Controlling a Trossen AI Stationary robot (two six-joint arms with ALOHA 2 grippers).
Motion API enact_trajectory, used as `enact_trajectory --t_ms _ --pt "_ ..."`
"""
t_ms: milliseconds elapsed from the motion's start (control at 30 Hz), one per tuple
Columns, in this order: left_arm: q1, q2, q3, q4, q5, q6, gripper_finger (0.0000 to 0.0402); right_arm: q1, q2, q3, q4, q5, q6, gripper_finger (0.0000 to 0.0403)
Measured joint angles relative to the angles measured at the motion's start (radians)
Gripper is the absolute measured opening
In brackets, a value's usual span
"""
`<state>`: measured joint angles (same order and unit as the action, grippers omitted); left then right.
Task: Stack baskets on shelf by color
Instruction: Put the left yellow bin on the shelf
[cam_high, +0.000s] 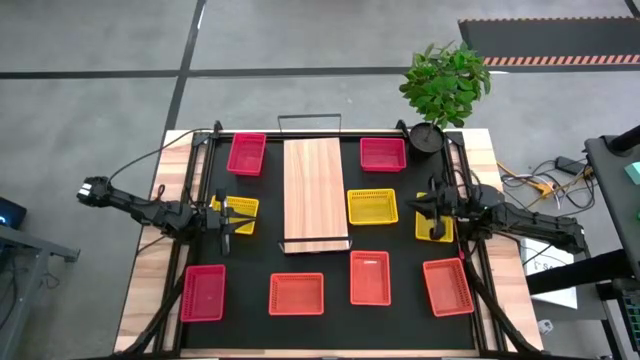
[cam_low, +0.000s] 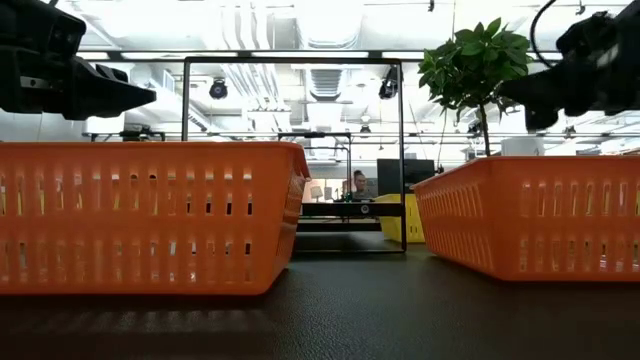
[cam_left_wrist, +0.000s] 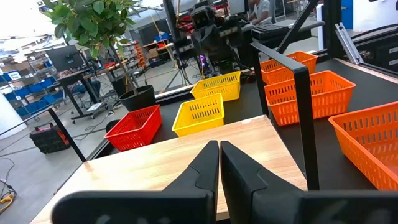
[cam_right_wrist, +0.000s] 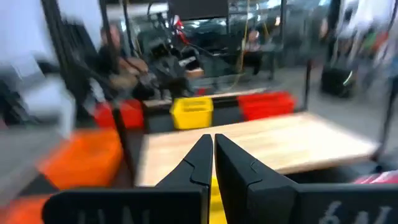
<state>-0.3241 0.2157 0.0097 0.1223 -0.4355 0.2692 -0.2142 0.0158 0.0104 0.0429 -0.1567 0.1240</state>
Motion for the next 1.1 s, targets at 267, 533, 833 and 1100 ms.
enact_trajectory --t_ms 267,533,833,1100 --pt "0.0 0.0 0.0 0.124 0.014 -0.093 0.0 -0.001 0.0 0.0 -0.001 0.003 -0.055 0.0009" --pt "0.0 0.004 0.0 0.277 0.015 -0.239 0.0 -0.001 0.0 0.0 0.0 0.002 -0.166 0.0009" --pt "0.0 0.033 0.0 0.536 0.048 -0.448 0.0 0.0 0.0 0.0 0.018 0.0 -0.248 0.0009" --pt "0.002 0.071 0.007 0.61 0.029 -0.23 0.0 0.0 0.0 0.0 0.019 0.0 -0.151 0.0009"
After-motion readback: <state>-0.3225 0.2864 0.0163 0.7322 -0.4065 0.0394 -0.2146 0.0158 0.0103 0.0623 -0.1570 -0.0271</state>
